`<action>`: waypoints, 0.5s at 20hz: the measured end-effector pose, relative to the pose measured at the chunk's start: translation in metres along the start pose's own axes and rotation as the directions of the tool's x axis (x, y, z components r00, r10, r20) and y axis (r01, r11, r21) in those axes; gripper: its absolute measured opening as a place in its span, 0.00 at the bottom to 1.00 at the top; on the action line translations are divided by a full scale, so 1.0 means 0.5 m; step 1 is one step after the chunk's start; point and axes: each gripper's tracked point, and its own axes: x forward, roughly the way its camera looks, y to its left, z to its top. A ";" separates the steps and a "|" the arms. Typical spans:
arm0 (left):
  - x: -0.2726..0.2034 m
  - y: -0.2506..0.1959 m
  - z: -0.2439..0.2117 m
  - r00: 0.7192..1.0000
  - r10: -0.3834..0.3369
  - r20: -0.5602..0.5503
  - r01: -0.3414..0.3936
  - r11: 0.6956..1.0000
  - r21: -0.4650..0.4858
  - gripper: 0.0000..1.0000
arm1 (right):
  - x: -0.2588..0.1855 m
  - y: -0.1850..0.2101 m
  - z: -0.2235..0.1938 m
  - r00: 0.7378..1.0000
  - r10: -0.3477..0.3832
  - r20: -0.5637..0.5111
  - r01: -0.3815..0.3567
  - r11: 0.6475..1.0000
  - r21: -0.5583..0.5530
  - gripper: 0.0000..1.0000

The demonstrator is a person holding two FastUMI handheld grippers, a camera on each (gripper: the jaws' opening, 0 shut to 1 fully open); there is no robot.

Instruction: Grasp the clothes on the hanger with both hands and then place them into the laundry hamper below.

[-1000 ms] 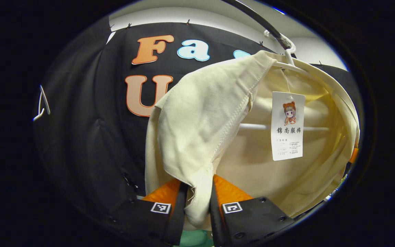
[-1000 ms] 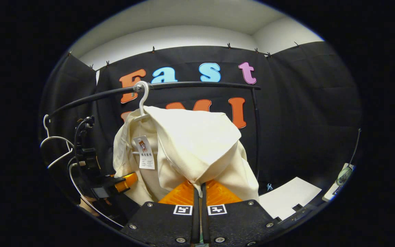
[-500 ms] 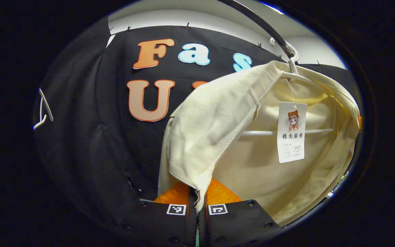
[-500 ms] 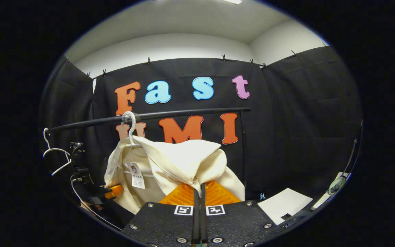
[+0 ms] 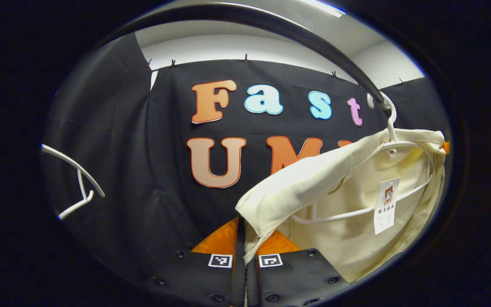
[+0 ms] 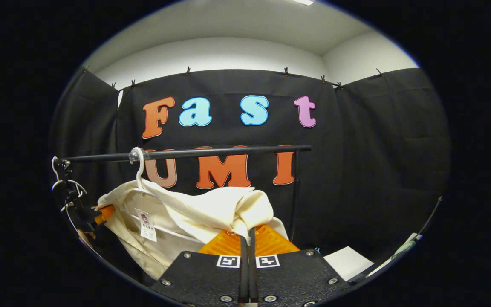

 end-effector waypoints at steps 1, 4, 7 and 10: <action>0.003 0.007 0.012 1.000 0.016 0.023 -0.017 1.000 0.015 0.08 | 0.011 -0.006 0.005 1.000 0.009 -0.008 -0.009 1.000 -0.018 0.00; 0.002 0.016 0.049 0.996 0.022 0.081 -0.025 0.999 0.038 0.08 | 0.047 -0.043 0.012 1.000 0.000 -0.020 -0.001 0.999 -0.047 0.00; 0.010 0.019 0.072 0.995 0.013 0.103 -0.017 0.999 0.046 0.08 | 0.084 -0.060 0.000 0.999 0.016 -0.041 -0.018 0.999 -0.040 0.00; -0.001 0.031 0.079 0.994 0.023 0.104 -0.028 0.999 0.046 0.08 | 0.113 -0.044 -0.041 0.995 0.081 -0.064 -0.081 0.997 0.008 0.00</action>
